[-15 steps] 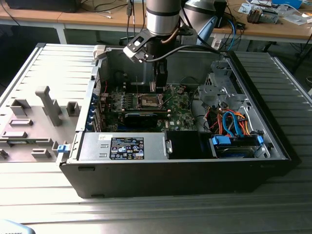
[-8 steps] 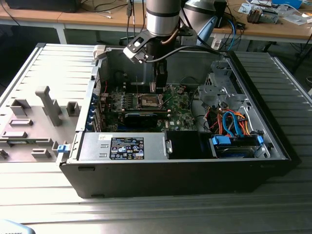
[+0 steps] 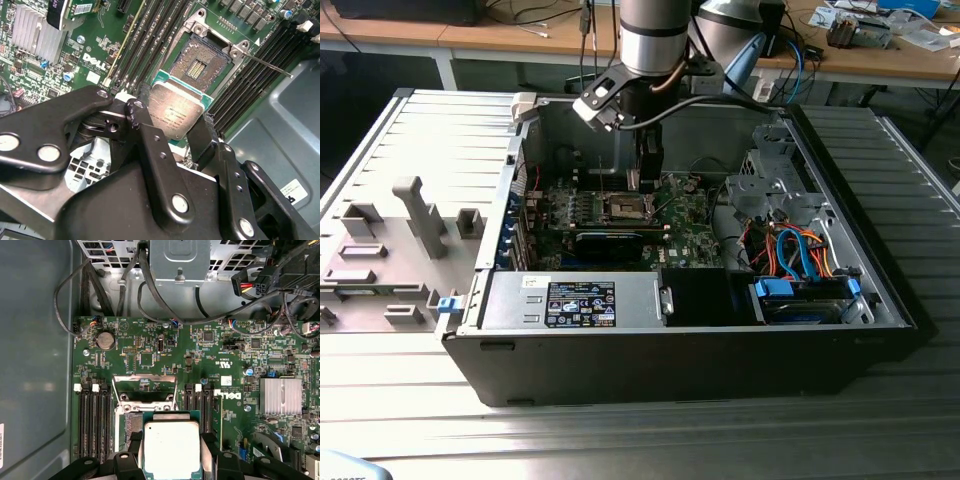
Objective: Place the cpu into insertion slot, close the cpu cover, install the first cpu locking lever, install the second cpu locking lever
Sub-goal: 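Place the cpu into insertion slot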
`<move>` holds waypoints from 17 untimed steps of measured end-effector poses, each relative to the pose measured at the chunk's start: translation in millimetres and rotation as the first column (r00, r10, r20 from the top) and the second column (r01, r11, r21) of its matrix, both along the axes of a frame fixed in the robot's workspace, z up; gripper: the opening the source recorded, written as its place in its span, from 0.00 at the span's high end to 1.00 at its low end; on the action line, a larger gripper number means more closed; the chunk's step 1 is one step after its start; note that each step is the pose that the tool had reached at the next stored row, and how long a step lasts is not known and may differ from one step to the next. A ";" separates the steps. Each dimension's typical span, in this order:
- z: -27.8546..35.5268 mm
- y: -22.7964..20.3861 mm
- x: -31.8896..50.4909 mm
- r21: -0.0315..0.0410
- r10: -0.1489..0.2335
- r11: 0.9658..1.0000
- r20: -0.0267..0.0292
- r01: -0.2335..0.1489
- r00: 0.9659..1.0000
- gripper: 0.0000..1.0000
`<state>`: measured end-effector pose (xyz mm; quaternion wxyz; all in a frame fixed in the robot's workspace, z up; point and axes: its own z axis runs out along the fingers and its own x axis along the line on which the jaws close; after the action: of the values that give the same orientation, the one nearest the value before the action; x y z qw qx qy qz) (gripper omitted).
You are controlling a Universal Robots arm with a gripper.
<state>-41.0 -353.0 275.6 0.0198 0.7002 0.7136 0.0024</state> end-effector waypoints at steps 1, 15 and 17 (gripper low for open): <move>-0.2 0.0 0.0 0.000 0.000 1.000 0.000 0.000 1.000 0.46; -6.8 1.0 -5.8 0.000 0.000 1.000 0.000 0.000 1.000 0.46; -7.3 1.2 -5.9 0.000 0.001 1.000 0.000 -0.001 1.000 0.46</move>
<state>-46.9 -351.8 268.3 0.0198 0.7000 0.7139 0.0024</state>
